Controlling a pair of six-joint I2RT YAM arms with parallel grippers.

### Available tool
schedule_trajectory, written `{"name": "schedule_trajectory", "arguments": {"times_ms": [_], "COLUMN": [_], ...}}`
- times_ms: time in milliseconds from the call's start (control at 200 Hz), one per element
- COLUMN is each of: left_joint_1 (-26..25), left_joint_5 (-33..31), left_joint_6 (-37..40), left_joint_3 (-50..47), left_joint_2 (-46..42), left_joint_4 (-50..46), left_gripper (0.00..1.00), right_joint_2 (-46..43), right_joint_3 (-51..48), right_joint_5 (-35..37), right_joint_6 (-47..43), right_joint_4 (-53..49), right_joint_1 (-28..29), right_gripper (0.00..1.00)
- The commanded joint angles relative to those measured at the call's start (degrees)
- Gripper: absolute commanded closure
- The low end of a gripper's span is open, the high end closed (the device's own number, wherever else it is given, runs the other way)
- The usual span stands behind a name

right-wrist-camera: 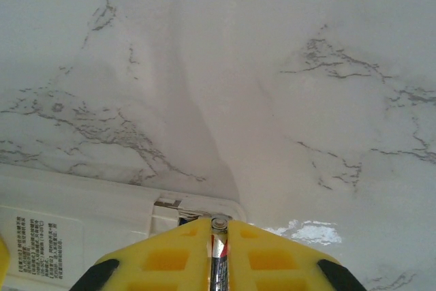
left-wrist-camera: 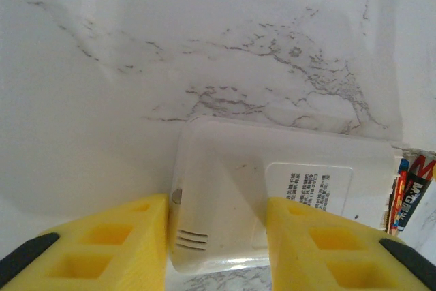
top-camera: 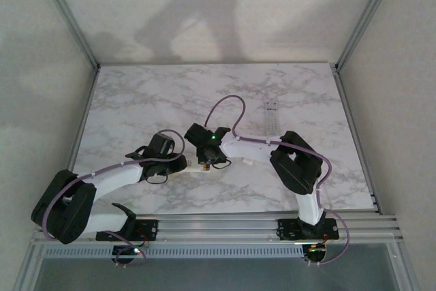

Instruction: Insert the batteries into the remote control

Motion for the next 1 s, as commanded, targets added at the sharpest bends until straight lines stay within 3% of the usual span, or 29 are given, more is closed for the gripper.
{"name": "schedule_trajectory", "arguments": {"times_ms": [0,591,786,996], "left_joint_1": [-1.4,-1.4,-1.5,-1.6], "left_joint_5": [1.1,1.1,0.8,0.4], "left_joint_6": [0.4,-0.3,-0.4,-0.1], "left_joint_3": [0.0,-0.2,-0.6,-0.5], "left_joint_2": [2.1,1.2,0.3,0.1], "left_joint_4": [-0.5,-0.7,-1.1,-1.3], "left_gripper": [0.6,0.6,0.6,0.57], "right_joint_2": [0.9,2.0,4.3,0.4], "right_joint_3": [0.2,-4.8,-6.0,-3.1], "right_joint_5": [0.3,-5.1,-6.6,-3.9], "right_joint_6": [1.4,10.4,10.9,8.2], "right_joint_4": [-1.4,-1.6,-0.3,-2.6], "right_joint_1": [-0.3,1.7,2.1,1.7], "right_gripper": [0.89,0.9,0.91,0.89]}}
